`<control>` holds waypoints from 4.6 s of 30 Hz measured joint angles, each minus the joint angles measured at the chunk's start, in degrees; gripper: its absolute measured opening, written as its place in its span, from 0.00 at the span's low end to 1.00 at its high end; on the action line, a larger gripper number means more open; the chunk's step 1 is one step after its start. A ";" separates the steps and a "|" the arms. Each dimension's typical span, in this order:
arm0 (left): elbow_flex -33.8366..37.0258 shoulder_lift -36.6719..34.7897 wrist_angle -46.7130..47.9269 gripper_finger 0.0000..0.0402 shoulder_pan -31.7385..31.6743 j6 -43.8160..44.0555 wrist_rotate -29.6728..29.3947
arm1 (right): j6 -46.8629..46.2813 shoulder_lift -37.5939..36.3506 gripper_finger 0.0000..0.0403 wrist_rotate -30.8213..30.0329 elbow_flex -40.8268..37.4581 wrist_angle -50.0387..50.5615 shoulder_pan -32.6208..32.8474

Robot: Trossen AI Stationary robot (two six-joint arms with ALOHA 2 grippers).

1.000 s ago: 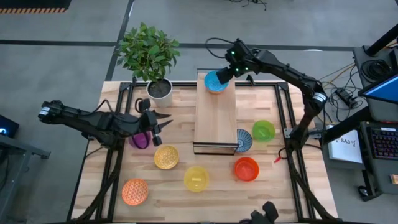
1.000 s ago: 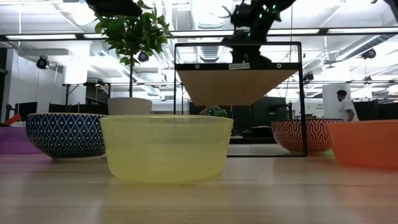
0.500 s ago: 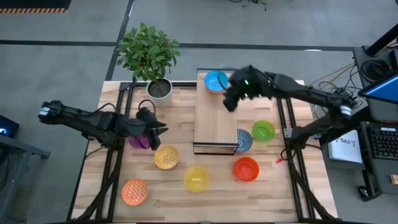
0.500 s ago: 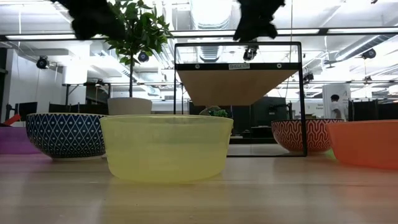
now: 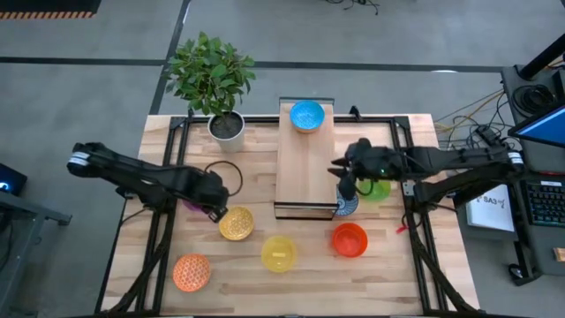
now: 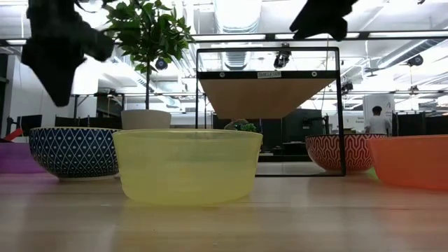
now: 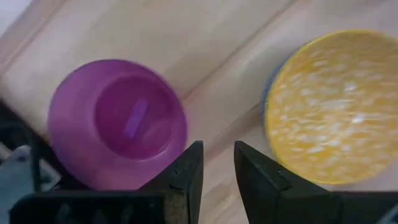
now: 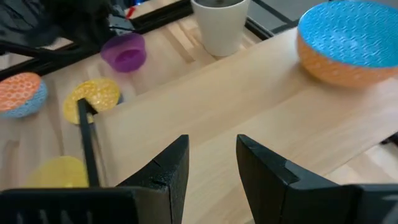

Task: Place and stack bowls onto a shelf
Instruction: Put the purple bowl on the shelf, then stack the dark blue patterned bowl on top of the blue patterned bowl on the shelf

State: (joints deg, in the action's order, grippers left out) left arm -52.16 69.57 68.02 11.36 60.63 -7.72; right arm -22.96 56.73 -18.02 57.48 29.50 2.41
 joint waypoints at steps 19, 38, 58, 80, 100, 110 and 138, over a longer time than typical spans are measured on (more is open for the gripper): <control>7.62 5.50 -6.58 0.37 -3.77 -5.89 -2.84 | -0.02 -1.27 0.31 -0.06 -4.58 -5.88 5.25; 16.60 2.75 -17.08 0.22 -3.96 -4.85 -1.78 | -0.02 -1.27 0.31 -0.06 -4.58 -6.38 5.23; 1.23 2.70 -6.89 0.00 -3.68 -17.75 -3.97 | 0.39 -1.25 0.31 0.21 -6.91 -5.73 8.04; -29.85 15.06 -16.56 0.00 -3.86 -65.73 -14.28 | -0.41 -4.07 0.31 -0.06 -12.75 -6.45 15.20; -36.24 27.18 -30.06 0.00 -8.92 -76.12 -10.97 | 3.45 -4.24 0.31 -0.06 -12.78 -9.27 19.72; -36.24 28.82 -33.78 0.02 -9.47 -74.52 -9.25 | 4.33 -4.24 0.31 -0.09 -12.78 -9.27 19.72; -34.33 26.49 -36.87 0.20 -1.47 -65.14 -9.73 | 10.71 -4.17 0.31 -0.08 -15.00 -13.53 19.72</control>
State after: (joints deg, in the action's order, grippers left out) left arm -86.49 96.06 31.15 9.89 -4.50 -17.45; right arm -12.25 52.56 -18.11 42.49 15.96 22.13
